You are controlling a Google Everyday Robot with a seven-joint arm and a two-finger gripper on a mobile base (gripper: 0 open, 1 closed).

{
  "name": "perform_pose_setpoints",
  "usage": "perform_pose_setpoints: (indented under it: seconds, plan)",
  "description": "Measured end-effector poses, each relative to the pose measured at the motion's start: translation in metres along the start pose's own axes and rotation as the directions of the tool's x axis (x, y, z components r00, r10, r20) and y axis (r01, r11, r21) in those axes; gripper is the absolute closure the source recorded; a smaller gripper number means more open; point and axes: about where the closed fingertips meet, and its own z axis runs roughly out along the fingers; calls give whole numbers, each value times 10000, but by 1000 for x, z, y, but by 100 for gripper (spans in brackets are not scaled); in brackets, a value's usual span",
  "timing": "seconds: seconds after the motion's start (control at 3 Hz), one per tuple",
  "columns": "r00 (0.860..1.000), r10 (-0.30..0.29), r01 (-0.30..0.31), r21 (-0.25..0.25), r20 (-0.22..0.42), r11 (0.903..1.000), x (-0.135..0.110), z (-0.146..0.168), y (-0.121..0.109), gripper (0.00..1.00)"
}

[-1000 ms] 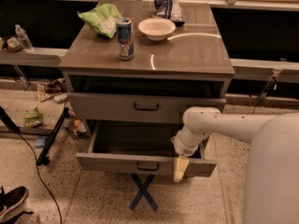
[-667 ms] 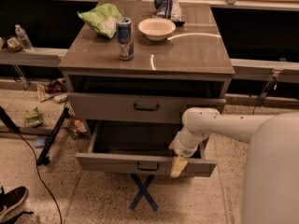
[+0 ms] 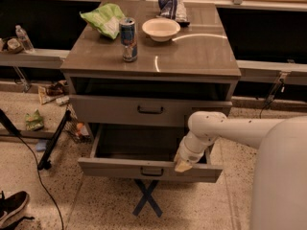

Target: Open middle drawer

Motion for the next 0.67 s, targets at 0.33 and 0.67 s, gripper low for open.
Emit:
perform_pose_setpoints:
  seconds: [0.33,0.67]
  plan:
    - [10000,-24,25,-107,6,9999,1,-7,1,96]
    - [9999,-56,56,-63,-111,10000,3,-16,-5,92]
